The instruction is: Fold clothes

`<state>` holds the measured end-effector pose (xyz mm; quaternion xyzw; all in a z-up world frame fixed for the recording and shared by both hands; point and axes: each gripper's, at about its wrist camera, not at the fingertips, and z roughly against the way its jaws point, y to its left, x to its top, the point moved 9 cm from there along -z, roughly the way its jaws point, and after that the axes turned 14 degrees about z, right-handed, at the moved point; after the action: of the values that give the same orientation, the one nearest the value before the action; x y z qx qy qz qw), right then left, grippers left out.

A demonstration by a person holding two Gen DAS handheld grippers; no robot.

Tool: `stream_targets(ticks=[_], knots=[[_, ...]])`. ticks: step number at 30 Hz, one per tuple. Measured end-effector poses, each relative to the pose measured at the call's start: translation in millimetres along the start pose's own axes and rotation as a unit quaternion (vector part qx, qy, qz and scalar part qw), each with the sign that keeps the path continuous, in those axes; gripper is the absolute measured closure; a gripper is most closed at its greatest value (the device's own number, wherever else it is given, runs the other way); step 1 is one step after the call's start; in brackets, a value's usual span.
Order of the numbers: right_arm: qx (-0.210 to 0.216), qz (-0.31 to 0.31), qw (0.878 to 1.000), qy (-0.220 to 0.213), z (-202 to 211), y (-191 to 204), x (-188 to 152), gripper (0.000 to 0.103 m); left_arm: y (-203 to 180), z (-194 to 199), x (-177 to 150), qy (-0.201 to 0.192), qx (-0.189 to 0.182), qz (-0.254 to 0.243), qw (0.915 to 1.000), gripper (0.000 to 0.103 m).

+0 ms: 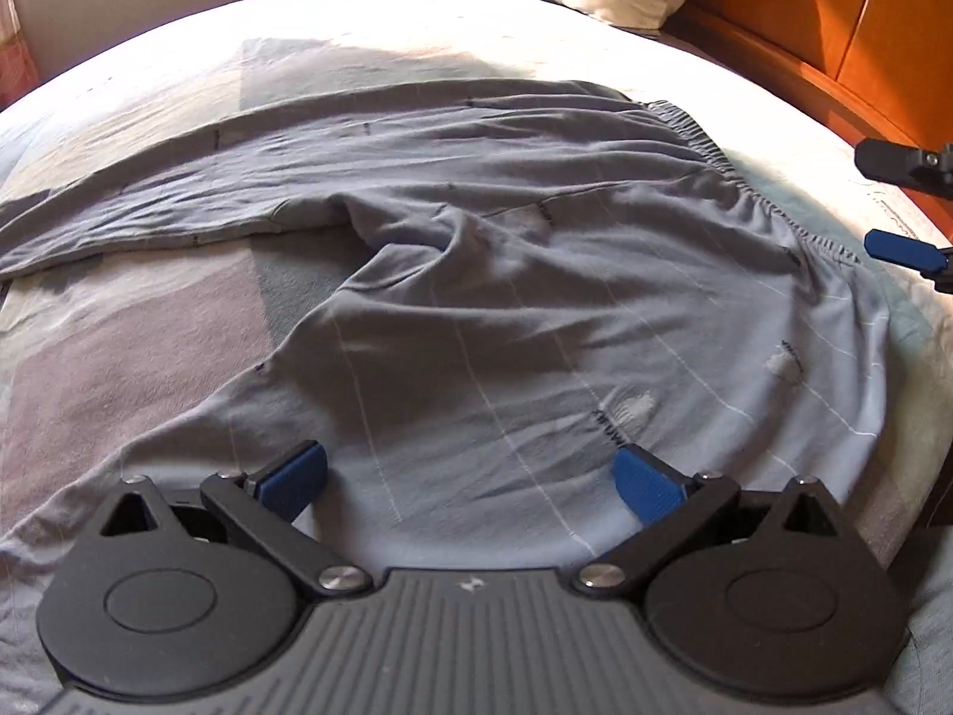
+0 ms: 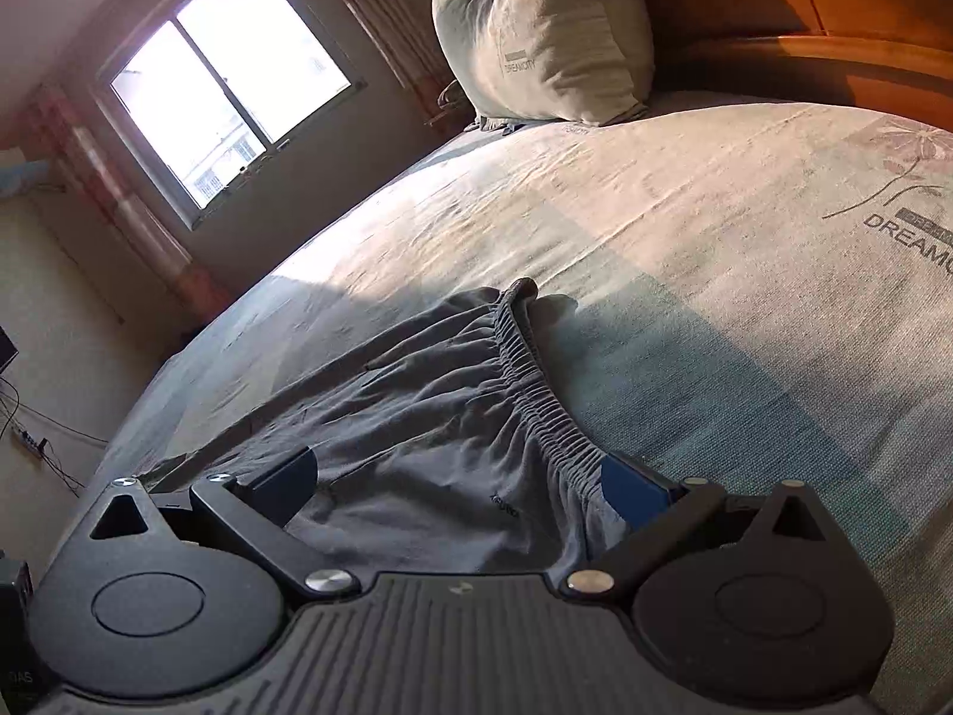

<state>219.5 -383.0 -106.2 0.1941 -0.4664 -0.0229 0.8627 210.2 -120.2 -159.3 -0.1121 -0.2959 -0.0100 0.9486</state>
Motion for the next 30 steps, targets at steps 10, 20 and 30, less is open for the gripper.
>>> stream_targets(ticks=[10, 20, 30], knots=[[0.042, 0.06, 0.997, 0.019, -23, 59, -4, 0.0, 82, 45, -21, -0.04, 0.035, 0.088, 0.9947, 0.001], [0.035, 0.173, 0.983, 0.057, -54, 117, -24, 0.0, 125, 63, -41, -0.045, 0.068, 0.125, 0.9889, 0.001], [0.003, 0.256, 0.956, 0.141, -95, 139, -65, 0.0, 96, 92, -32, -0.09, 0.042, 0.078, 0.992, 0.001]])
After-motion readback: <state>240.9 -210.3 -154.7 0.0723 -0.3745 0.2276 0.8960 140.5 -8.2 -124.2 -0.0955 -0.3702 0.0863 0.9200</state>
